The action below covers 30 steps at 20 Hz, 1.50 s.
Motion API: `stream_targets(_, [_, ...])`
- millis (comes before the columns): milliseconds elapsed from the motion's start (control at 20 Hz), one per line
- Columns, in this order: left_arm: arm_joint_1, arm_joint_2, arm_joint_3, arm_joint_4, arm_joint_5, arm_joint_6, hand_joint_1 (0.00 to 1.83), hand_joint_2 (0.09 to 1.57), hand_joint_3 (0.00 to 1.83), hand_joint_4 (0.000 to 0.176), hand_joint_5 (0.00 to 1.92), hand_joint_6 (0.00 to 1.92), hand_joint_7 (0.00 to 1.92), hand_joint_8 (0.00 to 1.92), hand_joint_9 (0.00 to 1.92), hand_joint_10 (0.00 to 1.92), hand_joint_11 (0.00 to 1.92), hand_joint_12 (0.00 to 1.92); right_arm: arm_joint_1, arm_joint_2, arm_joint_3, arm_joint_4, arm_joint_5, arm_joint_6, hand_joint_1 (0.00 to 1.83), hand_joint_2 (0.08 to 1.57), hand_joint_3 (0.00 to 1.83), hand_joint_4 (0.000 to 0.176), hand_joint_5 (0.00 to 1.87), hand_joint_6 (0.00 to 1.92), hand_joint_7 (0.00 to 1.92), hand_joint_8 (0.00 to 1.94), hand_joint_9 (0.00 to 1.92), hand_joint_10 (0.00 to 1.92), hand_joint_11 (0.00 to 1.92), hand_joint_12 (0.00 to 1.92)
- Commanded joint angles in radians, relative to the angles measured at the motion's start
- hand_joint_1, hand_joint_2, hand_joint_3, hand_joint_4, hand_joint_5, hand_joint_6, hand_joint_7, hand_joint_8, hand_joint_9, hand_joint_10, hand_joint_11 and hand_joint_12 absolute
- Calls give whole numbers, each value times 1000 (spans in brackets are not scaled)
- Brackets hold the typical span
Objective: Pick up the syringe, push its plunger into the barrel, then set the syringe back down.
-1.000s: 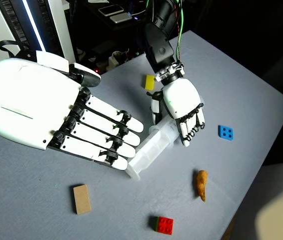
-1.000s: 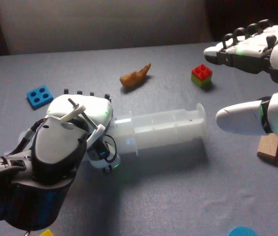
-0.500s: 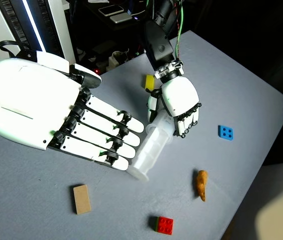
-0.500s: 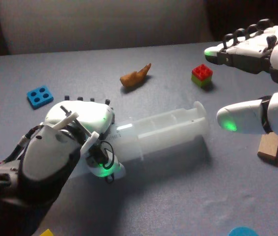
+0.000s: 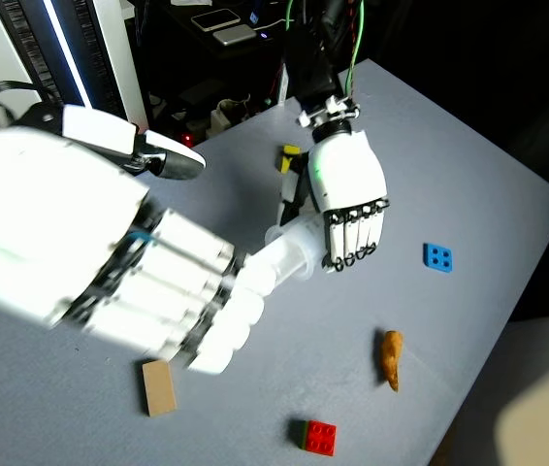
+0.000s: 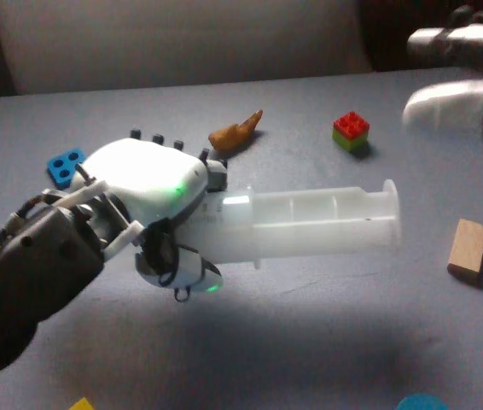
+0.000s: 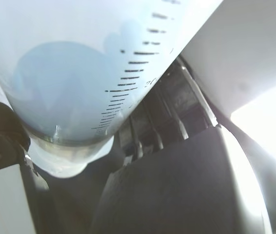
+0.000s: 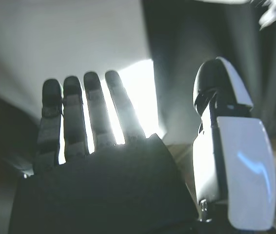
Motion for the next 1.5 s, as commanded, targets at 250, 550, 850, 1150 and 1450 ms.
stream_targets(250, [-53,54,8,133,-4,-17,1365,1170,0,0,804,982,865,1262,844,1397,699,1312,-69,47,-53,-175,-233,490,40,1127,0,0,71,2,73,1,87,2,0,426])
stream_targets(550, [-105,96,8,145,17,-8,1368,1163,6,0,843,896,845,1276,870,1408,727,1298,-333,20,-181,-619,-707,1038,22,1126,0,0,45,0,55,0,64,0,0,374])
stream_targets(850, [-151,128,19,145,63,8,1349,1216,1,0,788,1006,732,1507,742,1501,672,1364,-513,-118,-181,-620,-903,1263,10,1138,4,0,74,2,75,3,90,3,0,390])
stream_targets(1150, [-175,148,23,126,80,1,1361,1200,2,0,778,1020,759,1458,808,1419,732,1356,-575,-266,-132,-644,-990,1382,0,1152,5,0,81,0,79,0,101,1,0,419])
stream_targets(1450, [-193,154,17,81,73,1,1361,1181,0,0,816,1016,791,1405,845,1336,754,1306,-563,-372,-118,-604,-985,1434,5,1158,3,0,81,1,79,2,95,1,0,408])
